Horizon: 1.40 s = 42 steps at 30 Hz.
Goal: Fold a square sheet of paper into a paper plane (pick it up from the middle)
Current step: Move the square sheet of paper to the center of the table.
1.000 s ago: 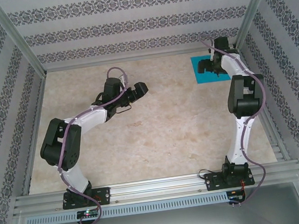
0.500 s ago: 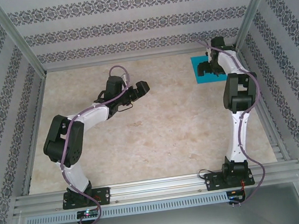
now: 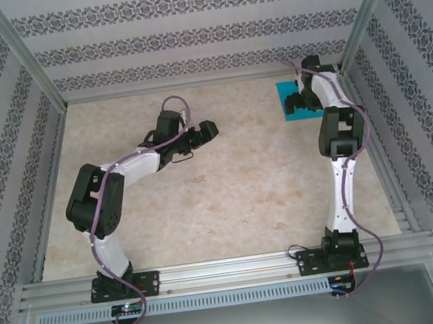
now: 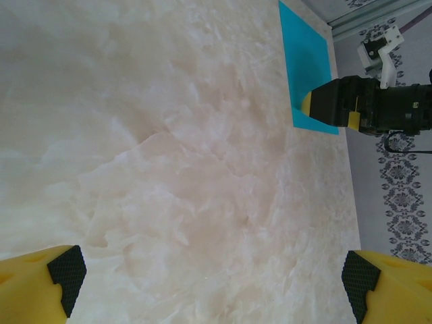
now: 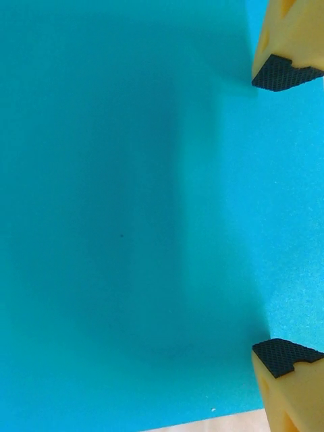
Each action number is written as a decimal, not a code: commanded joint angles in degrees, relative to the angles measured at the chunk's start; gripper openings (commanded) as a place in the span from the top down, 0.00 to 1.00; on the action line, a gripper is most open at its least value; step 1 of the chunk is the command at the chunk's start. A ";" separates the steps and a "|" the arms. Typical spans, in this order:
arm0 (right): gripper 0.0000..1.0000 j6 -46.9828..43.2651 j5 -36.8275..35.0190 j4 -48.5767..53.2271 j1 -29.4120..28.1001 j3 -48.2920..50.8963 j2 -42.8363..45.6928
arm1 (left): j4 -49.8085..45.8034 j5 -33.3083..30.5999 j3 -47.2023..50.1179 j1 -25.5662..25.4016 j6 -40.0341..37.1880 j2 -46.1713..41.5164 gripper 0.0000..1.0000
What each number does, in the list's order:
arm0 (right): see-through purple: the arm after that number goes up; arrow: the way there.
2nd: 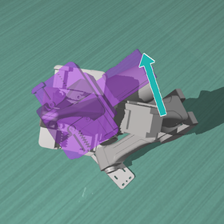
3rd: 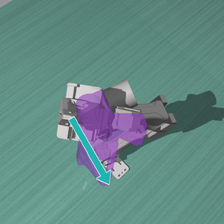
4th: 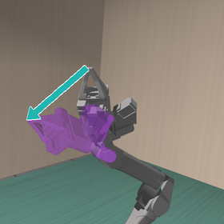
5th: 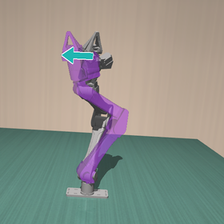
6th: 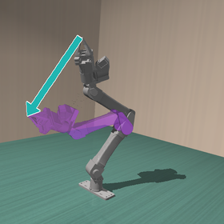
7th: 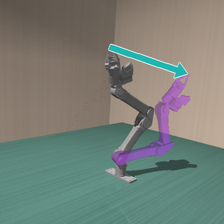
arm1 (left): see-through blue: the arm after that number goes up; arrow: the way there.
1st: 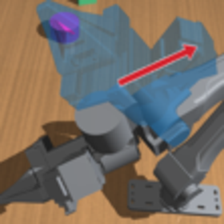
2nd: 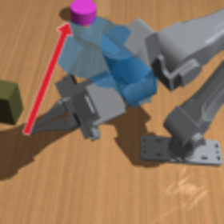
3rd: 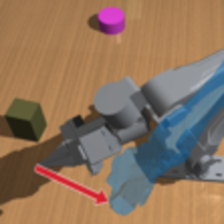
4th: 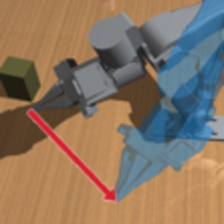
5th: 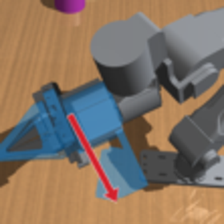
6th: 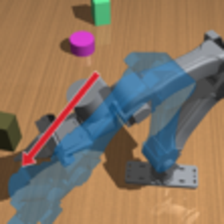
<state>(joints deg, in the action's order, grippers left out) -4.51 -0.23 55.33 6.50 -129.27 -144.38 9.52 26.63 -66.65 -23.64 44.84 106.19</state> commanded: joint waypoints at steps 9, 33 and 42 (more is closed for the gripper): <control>0.04 -2.17 -0.28 6.49 -2.17 -4.38 -2.93 | -3.18 1.00 -1.86 -0.71 -3.87 1.08 0.00; 0.11 2.35 10.99 7.01 -6.15 4.06 4.56 | -4.68 0.79 3.45 -0.54 -7.11 -4.59 0.00; 0.12 10.38 4.16 -0.84 -3.45 10.56 12.23 | -4.33 0.46 3.60 -0.56 -7.09 -4.73 0.00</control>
<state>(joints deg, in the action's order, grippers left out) 0.69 8.16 57.34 1.10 -119.24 -134.30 5.91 26.98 -63.42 -23.64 39.18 103.00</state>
